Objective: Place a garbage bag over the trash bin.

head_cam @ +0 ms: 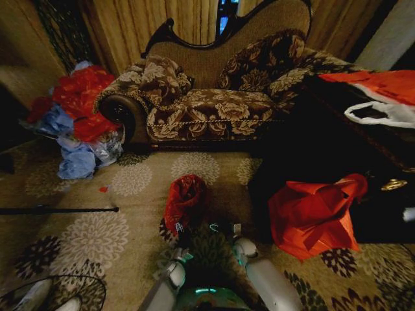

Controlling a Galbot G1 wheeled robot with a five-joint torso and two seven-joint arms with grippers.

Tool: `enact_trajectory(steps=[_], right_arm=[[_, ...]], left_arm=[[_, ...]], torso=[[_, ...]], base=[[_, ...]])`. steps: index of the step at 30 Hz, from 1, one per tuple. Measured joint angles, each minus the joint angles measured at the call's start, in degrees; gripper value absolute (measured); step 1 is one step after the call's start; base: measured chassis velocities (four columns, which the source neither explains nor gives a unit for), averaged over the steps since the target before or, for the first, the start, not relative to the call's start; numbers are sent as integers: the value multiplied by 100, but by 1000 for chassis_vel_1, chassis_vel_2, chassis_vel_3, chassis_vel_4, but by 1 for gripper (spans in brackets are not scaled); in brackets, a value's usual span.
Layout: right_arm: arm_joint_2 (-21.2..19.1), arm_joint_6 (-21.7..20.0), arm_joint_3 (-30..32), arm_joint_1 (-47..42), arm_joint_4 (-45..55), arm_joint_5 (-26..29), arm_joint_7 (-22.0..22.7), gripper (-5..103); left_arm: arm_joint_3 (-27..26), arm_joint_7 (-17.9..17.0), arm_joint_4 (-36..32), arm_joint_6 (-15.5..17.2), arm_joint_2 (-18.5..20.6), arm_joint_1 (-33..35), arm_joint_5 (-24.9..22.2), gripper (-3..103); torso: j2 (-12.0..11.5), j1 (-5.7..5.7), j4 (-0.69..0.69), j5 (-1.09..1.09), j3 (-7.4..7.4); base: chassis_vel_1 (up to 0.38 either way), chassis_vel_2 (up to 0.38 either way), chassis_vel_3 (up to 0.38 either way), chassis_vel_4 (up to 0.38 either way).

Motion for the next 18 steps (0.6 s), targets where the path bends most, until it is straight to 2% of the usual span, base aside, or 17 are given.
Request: enact_trajectory(steps=[2, 3, 6, 7, 9, 11, 12, 13, 14, 15, 17, 18], right_arm=[[-5, -1, 1, -2, 1, -2, 1, 100], [-5, -1, 1, -2, 1, -2, 1, 100], [-12, -1, 2, -3, 2, -7, 8, 100], [-12, -1, 2, -3, 2, -7, 8, 100], [-4, -1, 4, -1, -11, -17, 11, 100], [6, -1, 5, 3, -23, -26, 12, 100], [20, -1, 6, 9, -32, -36, 13, 100], [29, -1, 7, 12, -40, -44, 13, 100], [46, 0, 11, 16, -56, -60, 14, 100], [46, 0, 11, 16, -56, -60, 14, 100], [63, 12, 14, 26, -87, -90, 14, 100], [63, 12, 14, 26, -87, -90, 14, 100]], left_arm=[[-25, -15, 39, 26, -34, -54, -3, 88], [-25, -15, 39, 26, -34, -54, -3, 88], [-43, -87, 89, 101, -81, -123, -10, 71], [-43, -87, 89, 101, -81, -123, -10, 71], [-44, -129, 66, 158, -84, -114, -20, 60], [-44, -134, 56, 164, -83, -105, -24, 60], [-44, -136, 54, 165, -83, -97, -25, 49], [-45, -137, 53, 164, -82, -89, -25, 49], [-47, -138, 53, 158, -80, -70, -25, 44], [-47, -138, 53, 158, -80, -70, -25, 44], [-49, -140, 45, 146, -74, -29, -25, 33], [-49, -140, 45, 146, -74, -29, -25, 33]], torso=[[0, 0, 1, 0, 0], [0, 0, 1, 0, 0], [0, 0, -1, -1, 0], [0, 0, -1, -1, 0], [0, 0, 0, -1, 0], [0, 0, 0, -1, 0], [0, 0, -1, -1, 0], [0, 0, -1, -1, 0], [0, 0, -2, -2, 0], [0, 0, -2, -2, 0], [0, 0, -1, -1, 0], [0, 0, -1, -1, 0]], base=[[0, 0, 0, 0], [0, 0, 0, 0], [0, 0, 0, 0], [0, 0, 0, 0], [0, 0, 0, 0], [0, 0, 0, 0], [0, 0, 0, 0], [0, 0, 0, 0], [0, 0, 0, 0], [0, 0, 0, 0], [0, 0, 0, 0], [0, 0, 0, 0]])
